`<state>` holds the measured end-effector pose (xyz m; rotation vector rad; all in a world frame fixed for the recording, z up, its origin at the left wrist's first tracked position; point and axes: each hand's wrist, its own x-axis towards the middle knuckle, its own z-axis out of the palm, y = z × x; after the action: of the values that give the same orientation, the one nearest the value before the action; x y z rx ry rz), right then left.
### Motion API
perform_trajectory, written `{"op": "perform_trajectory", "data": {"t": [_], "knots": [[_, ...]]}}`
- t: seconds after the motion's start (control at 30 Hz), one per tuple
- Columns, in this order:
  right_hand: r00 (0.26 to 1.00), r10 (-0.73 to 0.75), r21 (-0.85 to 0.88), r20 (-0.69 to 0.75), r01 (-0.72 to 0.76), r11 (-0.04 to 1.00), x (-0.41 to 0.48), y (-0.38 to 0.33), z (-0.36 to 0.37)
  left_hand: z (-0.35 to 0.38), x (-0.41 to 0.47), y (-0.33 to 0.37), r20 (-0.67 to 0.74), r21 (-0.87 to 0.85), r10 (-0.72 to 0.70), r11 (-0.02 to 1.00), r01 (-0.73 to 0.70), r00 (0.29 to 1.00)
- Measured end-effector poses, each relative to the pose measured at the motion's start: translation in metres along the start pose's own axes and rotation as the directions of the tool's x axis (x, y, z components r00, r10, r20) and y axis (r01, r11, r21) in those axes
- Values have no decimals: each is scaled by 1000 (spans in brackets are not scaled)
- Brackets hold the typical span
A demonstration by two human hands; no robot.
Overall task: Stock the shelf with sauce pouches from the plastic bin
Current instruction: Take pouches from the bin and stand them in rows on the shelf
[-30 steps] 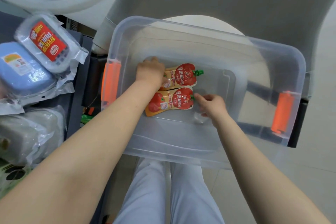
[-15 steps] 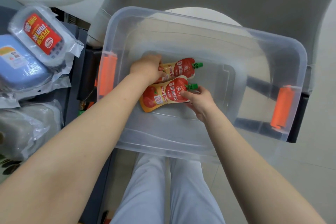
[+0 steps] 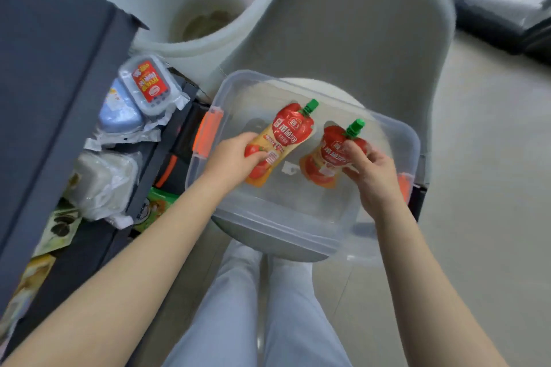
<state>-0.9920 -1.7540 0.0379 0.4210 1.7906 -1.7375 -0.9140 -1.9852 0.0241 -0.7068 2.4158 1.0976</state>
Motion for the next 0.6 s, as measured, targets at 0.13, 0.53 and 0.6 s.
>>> {"op": "perform_trajectory", "data": {"t": [0.13,0.53,0.6], "knots": [[975,-146,35,165,142,989,-59,-81,11,-46,-96,27,-151,-344,-62,939,6,987],[645,-392,106,656,436,894,-238,-205,174,-178,-358,31,-668,-563,-215,772,-295,712],[558,-403,155,726,438,886,-272,-211,210,-193,-402,18,-733,-546,-244,768,-334,635]]}}
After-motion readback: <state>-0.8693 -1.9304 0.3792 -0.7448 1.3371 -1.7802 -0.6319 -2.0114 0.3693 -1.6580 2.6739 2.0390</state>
